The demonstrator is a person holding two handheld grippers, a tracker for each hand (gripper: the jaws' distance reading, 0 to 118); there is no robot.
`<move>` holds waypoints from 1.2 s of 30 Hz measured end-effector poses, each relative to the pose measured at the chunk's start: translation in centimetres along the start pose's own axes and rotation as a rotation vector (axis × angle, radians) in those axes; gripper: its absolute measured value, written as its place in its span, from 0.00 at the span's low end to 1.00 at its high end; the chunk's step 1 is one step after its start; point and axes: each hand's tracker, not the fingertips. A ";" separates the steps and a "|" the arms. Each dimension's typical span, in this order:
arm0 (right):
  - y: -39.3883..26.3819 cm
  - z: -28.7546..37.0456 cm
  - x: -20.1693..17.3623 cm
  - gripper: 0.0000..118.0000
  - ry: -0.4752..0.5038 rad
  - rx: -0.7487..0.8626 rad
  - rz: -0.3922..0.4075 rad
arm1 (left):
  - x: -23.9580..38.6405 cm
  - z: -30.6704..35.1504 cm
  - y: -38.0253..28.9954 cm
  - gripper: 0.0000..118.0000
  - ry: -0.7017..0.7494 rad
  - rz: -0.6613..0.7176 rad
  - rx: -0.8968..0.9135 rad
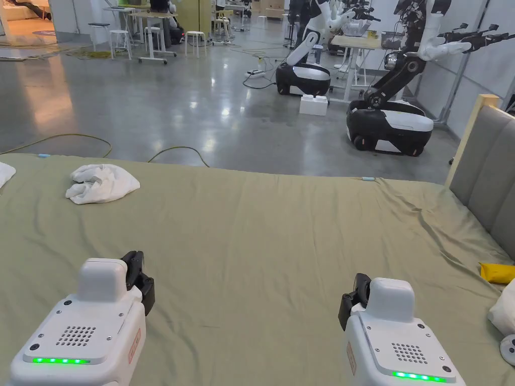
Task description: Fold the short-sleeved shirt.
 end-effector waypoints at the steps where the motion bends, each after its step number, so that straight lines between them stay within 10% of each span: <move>1: 0.0 0.0 0.2 0.00 0.003 0.003 -0.010 | -0.1 0.0 0.1 0.05 0.007 -0.004 0.003; 15: 0.7 -0.2 0.5 0.00 0.002 0.034 0.020 | -1.0 0.0 0.5 0.14 0.021 -0.020 0.033; 20: 0.8 -0.2 0.6 0.65 -0.019 0.051 0.023 | -1.0 0.0 0.7 0.58 0.027 -0.019 0.045; 25: 0.7 0.0 0.6 0.86 -0.038 0.060 0.040 | -1.2 0.0 1.0 0.71 0.046 -0.009 0.050; 36: 1.3 -0.3 0.7 0.91 -0.033 0.057 0.007 | -2.2 0.0 1.3 0.74 0.019 0.086 0.032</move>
